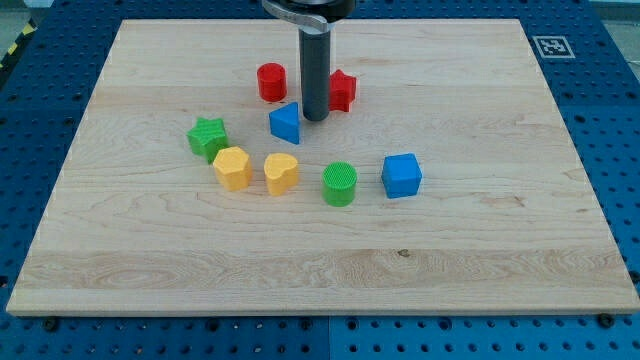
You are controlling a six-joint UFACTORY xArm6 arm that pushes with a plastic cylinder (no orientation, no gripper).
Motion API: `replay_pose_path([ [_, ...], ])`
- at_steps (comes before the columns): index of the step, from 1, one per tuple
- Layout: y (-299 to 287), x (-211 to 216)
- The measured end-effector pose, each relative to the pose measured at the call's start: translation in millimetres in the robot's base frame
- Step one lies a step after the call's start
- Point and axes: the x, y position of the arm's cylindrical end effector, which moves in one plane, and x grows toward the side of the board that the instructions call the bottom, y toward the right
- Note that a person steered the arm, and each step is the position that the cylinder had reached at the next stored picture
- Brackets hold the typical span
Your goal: Push the red star slightly towards the right
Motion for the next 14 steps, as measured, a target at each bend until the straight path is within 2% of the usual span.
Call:
replay_pose_path([
  [1, 22.3, 17.0],
  [2, 68.3, 21.3],
  [3, 130.2, 8.1],
  [4, 170.1, -33.1],
  [5, 157.8, -85.7],
  [6, 98.4, -121.6],
  [7, 13.5, -125.1],
  [8, -38.7, -120.9],
  [10, -37.2, -106.0],
  [11, -36.9, -85.4],
  [14, -18.2, -67.4],
])
